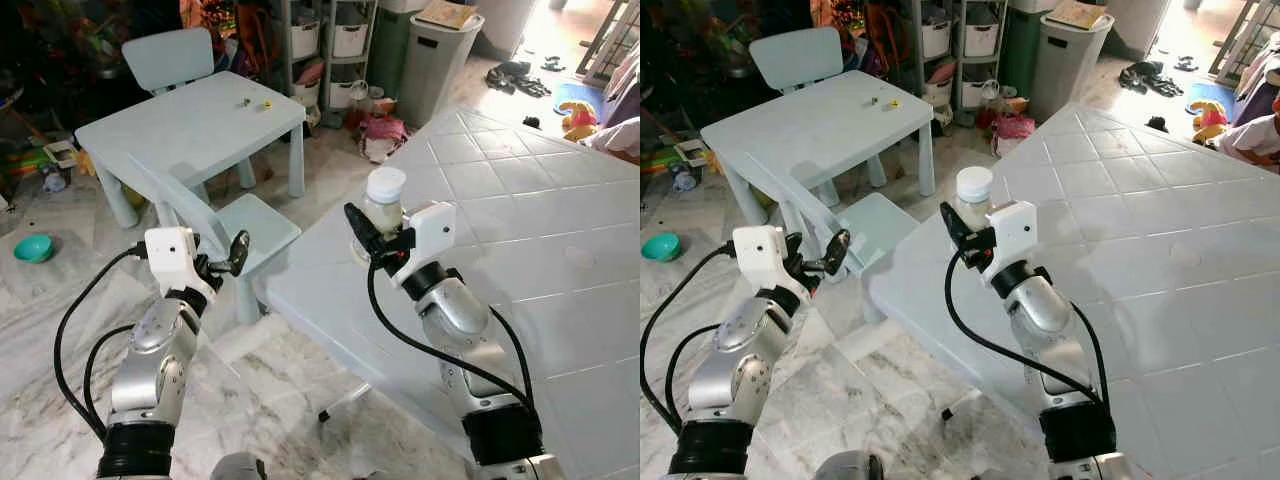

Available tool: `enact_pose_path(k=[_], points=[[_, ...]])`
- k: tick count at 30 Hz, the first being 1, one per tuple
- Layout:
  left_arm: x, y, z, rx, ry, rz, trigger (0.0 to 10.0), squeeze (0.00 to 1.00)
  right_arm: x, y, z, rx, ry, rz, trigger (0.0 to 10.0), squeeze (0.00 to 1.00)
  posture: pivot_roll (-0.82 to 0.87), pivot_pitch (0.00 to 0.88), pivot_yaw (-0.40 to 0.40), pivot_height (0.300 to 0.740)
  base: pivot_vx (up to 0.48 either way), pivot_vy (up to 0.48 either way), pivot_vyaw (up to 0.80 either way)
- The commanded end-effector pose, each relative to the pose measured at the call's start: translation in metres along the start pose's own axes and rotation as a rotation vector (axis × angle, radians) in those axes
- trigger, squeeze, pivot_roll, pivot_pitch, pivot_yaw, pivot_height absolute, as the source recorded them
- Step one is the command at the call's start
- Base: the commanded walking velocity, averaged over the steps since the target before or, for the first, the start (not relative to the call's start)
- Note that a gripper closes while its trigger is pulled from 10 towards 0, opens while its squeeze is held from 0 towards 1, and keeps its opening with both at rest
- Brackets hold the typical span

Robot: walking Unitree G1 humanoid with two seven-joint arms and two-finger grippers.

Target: Restocking fridge

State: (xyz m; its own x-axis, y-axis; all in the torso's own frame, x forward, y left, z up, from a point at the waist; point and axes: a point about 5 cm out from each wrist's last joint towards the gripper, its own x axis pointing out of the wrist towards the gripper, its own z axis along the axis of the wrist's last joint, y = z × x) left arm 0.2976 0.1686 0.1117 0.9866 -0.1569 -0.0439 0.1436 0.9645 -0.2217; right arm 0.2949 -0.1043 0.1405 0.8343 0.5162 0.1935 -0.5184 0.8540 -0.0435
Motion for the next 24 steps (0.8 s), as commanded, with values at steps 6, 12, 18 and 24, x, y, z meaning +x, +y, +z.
enact_pose_path(k=[6, 12, 18, 24], points=[[0.0, 0.003, 0.0, 0.018, 0.008, 0.027, 10.0, 0.0, -0.002, -0.001, 0.007, -0.018, -0.028, 0.002, 10.0, 0.0, 0.04, 0.0, -0.014, 0.74, 0.0, 0.0, 0.0], [0.0, 0.007, -0.004, 0.054, 0.023, 0.079, 10.0, 0.0, -0.003, -0.001, 0.009, -0.046, -0.04, 0.005, 10.0, 0.0, 0.04, 0.0, -0.012, 0.74, 0.0, 0.0, 0.0], [-0.002, 0.014, -0.006, 0.106, 0.018, 0.132, 10.0, 0.0, -0.003, 0.003, 0.012, -0.047, -0.061, 0.021, 10.0, 0.0, 0.04, 0.0, -0.014, 0.74, 0.0, 0.0, 0.79], [-0.011, 0.028, -0.009, 0.178, 0.017, 0.211, 10.0, 0.0, -0.001, 0.002, 0.016, -0.063, -0.078, 0.011, 10.0, 0.0, 0.05, 0.0, -0.016, 0.74, 0.0, 0.0, 0.79]])
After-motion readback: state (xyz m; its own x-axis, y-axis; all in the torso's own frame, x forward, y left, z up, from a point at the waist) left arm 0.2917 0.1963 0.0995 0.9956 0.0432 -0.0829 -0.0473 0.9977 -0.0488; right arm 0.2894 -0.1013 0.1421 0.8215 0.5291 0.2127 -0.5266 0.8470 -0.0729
